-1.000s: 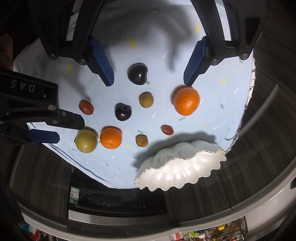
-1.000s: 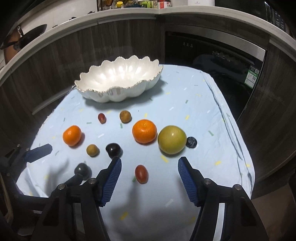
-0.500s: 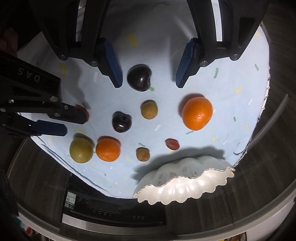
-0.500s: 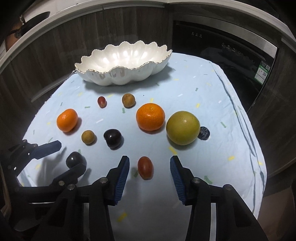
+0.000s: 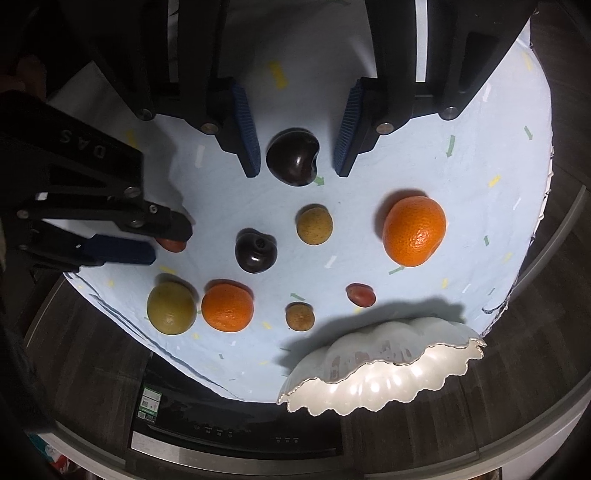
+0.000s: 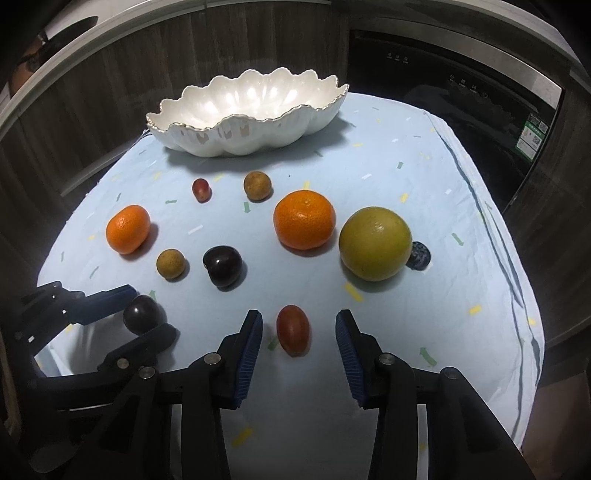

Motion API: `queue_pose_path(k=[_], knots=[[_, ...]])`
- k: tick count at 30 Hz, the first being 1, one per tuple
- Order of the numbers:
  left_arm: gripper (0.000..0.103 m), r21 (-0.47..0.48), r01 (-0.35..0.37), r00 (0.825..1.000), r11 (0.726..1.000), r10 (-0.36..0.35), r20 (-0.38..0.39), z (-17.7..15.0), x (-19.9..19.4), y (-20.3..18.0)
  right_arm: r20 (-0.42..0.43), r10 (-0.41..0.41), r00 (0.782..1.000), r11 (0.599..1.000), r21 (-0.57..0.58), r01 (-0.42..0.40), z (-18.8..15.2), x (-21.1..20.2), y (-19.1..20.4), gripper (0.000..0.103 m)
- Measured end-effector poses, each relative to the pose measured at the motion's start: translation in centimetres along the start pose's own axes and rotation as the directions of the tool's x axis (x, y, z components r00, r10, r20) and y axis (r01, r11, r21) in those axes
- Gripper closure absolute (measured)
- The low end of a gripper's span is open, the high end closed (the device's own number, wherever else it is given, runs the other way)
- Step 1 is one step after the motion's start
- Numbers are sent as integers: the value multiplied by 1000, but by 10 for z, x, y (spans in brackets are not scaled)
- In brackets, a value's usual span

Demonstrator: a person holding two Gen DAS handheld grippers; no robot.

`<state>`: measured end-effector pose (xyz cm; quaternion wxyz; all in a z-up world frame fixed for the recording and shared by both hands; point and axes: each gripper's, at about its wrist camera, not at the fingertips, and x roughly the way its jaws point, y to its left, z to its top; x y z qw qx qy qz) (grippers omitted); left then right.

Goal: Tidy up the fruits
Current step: 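Grasp the dark purple plum with the left tool while the right tool grasps the red oval fruit, then carry both fruits over the white bowl and open both tools to drop them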

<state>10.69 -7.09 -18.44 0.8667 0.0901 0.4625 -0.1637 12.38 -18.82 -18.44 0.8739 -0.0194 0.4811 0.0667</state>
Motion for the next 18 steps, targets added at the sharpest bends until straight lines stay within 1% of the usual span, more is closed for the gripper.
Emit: queue_pose_path(k=[1, 3, 6, 8, 9, 10, 18], knots=[[65, 2, 4, 1000, 1000, -4, 0, 0, 0, 0, -7, 3, 1000, 1000, -2, -3, 0, 2, 1, 68], [67, 4, 8, 1000, 1000, -8, 1, 0, 0, -1, -27, 12, 1000, 1000, 0, -12, -2, 6, 1, 72], [67, -1, 12, 1000, 1000, -12, 0, 1, 1, 0, -27, 13, 1000, 1000, 5, -13, -2, 6, 0, 74], [69, -2, 16, 1000, 1000, -16, 0, 0, 1, 0, -26, 15, 1000, 1000, 6, -14, -2, 7, 0, 78], [73, -1, 18, 1000, 1000, -18, 0, 0, 0, -1, -26, 17, 1000, 1000, 7, -17, -2, 7, 0, 82], [76, 2, 19, 1000, 1000, -19, 1, 0, 0, -1, -26, 21, 999, 1000, 9, -21, -2, 7, -1, 83], [77, -7, 25, 1000, 1000, -25, -6, 2, 0, 0, -24, 34, 999, 999, 6, -34, 0, 5, 1, 83]])
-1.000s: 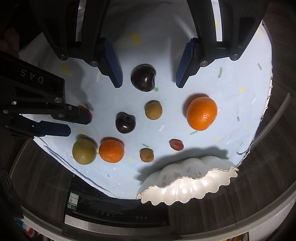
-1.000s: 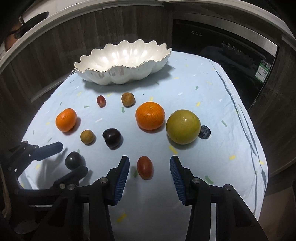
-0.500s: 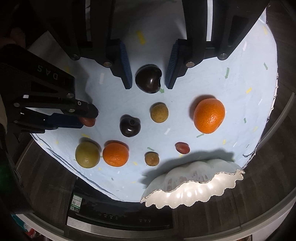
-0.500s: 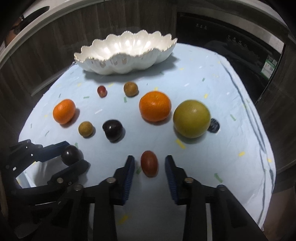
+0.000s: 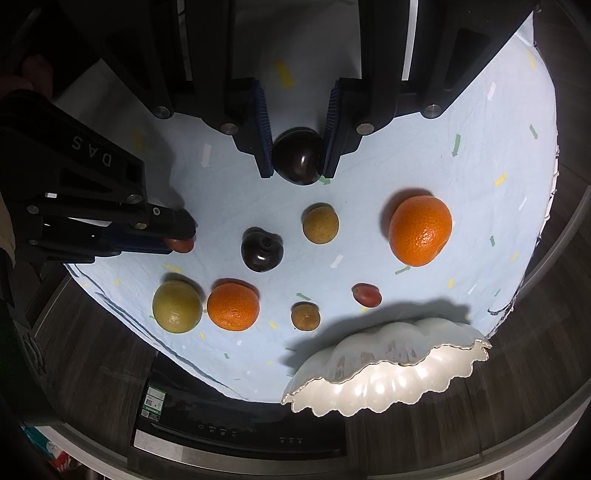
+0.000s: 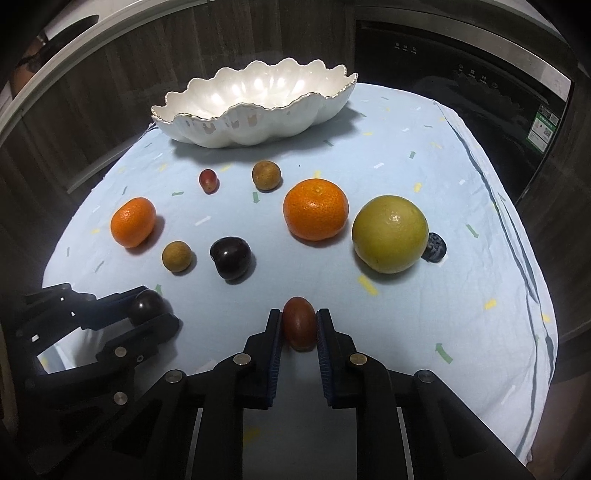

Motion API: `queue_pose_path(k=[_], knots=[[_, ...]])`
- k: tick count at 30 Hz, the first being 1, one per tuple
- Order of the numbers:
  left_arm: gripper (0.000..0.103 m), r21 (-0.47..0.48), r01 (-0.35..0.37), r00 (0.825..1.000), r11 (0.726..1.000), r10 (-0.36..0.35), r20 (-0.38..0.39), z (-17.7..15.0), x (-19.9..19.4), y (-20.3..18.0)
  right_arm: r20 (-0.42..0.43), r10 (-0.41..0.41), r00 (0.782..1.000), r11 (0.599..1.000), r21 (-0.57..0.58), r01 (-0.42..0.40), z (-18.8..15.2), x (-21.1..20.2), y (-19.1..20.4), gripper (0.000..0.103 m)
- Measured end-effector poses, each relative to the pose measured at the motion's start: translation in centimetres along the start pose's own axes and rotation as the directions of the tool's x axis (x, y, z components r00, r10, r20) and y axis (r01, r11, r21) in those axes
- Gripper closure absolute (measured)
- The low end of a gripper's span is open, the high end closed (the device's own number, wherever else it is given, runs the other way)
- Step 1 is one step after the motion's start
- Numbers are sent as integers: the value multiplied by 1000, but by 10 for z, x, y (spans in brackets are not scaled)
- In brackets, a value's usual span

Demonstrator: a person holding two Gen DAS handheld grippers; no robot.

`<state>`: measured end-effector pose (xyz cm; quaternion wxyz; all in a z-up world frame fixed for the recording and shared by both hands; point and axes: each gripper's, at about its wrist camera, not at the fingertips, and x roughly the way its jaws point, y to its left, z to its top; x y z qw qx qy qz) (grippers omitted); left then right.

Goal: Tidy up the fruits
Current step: 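Carry both fruits over the white bowl and open both tools to drop them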

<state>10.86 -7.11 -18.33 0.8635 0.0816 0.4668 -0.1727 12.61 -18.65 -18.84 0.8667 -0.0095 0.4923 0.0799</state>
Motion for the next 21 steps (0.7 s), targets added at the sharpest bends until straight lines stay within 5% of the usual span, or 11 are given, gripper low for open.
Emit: queue_pose_path(k=[21], knots=[[76, -28, -43, 998, 999, 45, 49, 22, -21, 18, 32, -18, 999, 1000, -23, 18, 24, -19, 4, 83]])
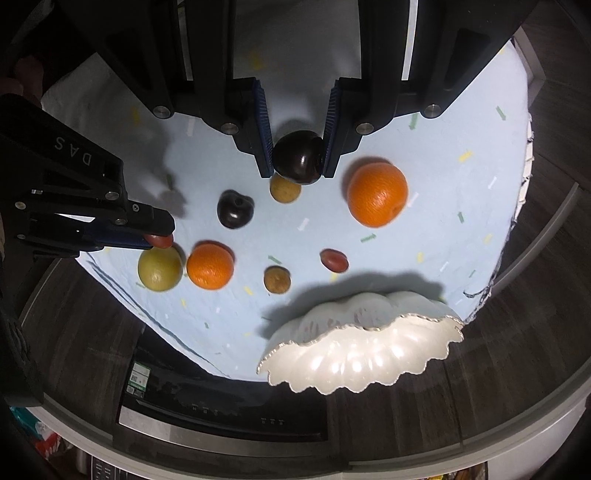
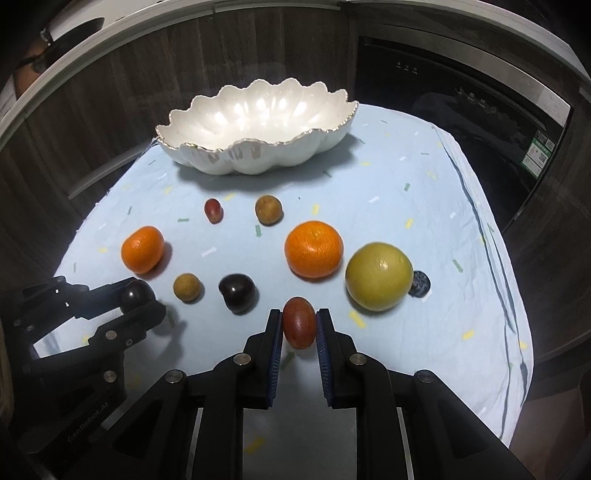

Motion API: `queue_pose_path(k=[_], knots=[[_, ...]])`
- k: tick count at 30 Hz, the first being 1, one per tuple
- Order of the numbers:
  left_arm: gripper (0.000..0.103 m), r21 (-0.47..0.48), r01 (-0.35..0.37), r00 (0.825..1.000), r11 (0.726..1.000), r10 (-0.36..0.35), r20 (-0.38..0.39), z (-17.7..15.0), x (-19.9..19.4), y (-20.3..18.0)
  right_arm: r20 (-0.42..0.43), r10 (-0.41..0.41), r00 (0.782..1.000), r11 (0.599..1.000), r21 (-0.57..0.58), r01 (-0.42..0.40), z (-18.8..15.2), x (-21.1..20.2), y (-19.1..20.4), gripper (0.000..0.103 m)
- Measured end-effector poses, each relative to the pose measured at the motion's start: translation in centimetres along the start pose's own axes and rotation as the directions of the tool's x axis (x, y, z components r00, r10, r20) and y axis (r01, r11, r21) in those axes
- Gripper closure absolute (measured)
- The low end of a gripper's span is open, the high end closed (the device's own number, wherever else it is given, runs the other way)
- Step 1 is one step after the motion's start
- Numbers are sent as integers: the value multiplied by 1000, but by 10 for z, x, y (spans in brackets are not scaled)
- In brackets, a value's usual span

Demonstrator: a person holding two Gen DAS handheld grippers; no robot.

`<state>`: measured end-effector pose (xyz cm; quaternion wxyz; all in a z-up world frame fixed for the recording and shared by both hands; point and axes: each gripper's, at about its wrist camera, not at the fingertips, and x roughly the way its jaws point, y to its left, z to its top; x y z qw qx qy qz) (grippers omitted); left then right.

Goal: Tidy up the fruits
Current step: 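Carry both fruits over the white bowl and open both tools to drop them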

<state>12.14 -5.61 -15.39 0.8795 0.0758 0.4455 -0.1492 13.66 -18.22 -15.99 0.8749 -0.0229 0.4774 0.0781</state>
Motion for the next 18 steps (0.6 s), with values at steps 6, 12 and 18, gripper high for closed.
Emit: queue_pose_path(k=[6, 12, 18], knots=[[76, -18, -19, 1000, 1000, 19, 12, 12, -9, 10, 10, 11, 1000, 1000, 4, -11, 13, -4, 3, 83], [76, -27, -34, 999, 999, 35, 25, 28, -17, 19, 46, 10, 999, 1000, 12, -11, 32, -14, 4, 83], [76, -49, -45, 998, 998, 48, 50, 48, -24, 28, 95, 8, 995, 1000, 5, -8, 52, -26, 6, 83]])
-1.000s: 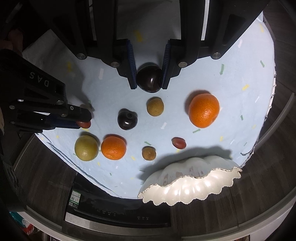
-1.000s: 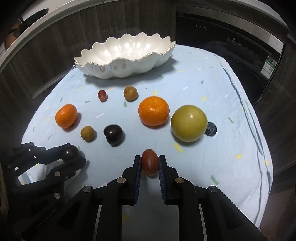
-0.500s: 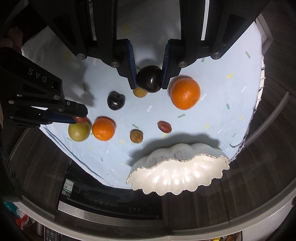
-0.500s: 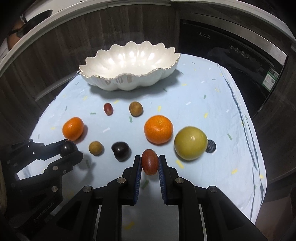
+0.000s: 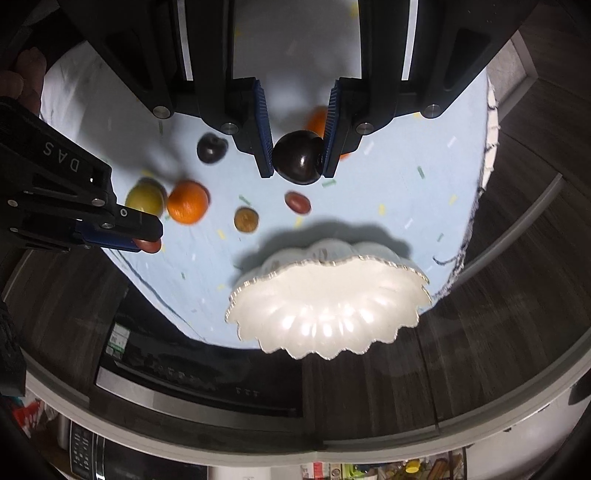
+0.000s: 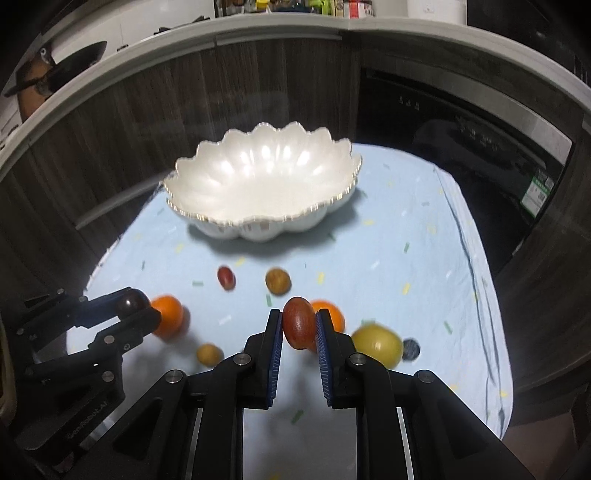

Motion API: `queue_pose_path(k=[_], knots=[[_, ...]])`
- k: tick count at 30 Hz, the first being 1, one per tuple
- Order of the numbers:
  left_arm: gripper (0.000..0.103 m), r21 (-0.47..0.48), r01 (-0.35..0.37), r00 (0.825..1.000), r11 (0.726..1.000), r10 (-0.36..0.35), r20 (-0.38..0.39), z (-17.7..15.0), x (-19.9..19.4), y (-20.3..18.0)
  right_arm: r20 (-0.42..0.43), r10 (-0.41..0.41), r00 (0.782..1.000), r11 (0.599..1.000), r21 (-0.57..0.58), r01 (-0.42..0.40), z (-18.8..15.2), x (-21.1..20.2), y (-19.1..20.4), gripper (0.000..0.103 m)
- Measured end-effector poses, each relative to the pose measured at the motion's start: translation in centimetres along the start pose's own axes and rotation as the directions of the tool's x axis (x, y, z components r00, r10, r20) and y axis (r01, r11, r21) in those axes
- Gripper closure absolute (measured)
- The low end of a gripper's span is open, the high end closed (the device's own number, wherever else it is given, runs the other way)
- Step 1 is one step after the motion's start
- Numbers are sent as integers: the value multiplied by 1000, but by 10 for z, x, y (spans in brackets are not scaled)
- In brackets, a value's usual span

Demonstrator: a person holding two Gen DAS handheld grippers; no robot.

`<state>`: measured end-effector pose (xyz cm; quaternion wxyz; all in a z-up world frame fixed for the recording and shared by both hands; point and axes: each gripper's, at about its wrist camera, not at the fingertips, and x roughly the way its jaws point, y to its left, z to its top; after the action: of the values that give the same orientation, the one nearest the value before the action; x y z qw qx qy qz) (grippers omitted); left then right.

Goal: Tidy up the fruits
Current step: 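Carry both fruits over the white bowl and open both tools to drop them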

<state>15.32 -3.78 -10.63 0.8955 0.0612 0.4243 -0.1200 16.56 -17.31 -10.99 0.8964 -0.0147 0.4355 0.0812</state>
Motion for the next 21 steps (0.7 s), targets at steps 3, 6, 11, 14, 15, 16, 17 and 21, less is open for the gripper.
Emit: queue_pose_path(k=[3, 6, 11, 14, 15, 16, 17, 21], knots=[[76, -13, -6, 1000, 1000, 6, 8, 9, -2, 5, 20, 1, 1000, 1000, 1, -1, 11, -3, 0, 83], [76, -24, -15, 1000, 1000, 15, 21, 19, -3, 10, 38, -1, 999, 1000, 2, 1, 22, -4, 1, 83], [76, -47, -26, 999, 999, 28, 35, 35, -1, 19, 57, -4, 998, 1000, 5, 4, 39, -3, 0, 83], [76, -57, -30, 999, 998, 32, 40, 46, 2, 24, 64, -6, 998, 1000, 6, 6, 49, 0, 0, 83], [76, -60, -30, 999, 998, 33, 41, 50, 4, 26, 65, -6, 998, 1000, 7, 5, 53, 2, 0, 83], [76, -62, -32, 998, 998, 35, 42, 54, 6, 28, 66, -5, 998, 1000, 8, 5, 57, 4, 0, 83], [76, -63, -35, 998, 997, 38, 43, 57, 8, 29, 67, -5, 998, 1000, 11, 4, 61, 6, -1, 83], [76, -74, -43, 998, 996, 47, 49, 69, 16, 36, 74, -6, 997, 1000, 14, 5, 75, 14, -5, 83]])
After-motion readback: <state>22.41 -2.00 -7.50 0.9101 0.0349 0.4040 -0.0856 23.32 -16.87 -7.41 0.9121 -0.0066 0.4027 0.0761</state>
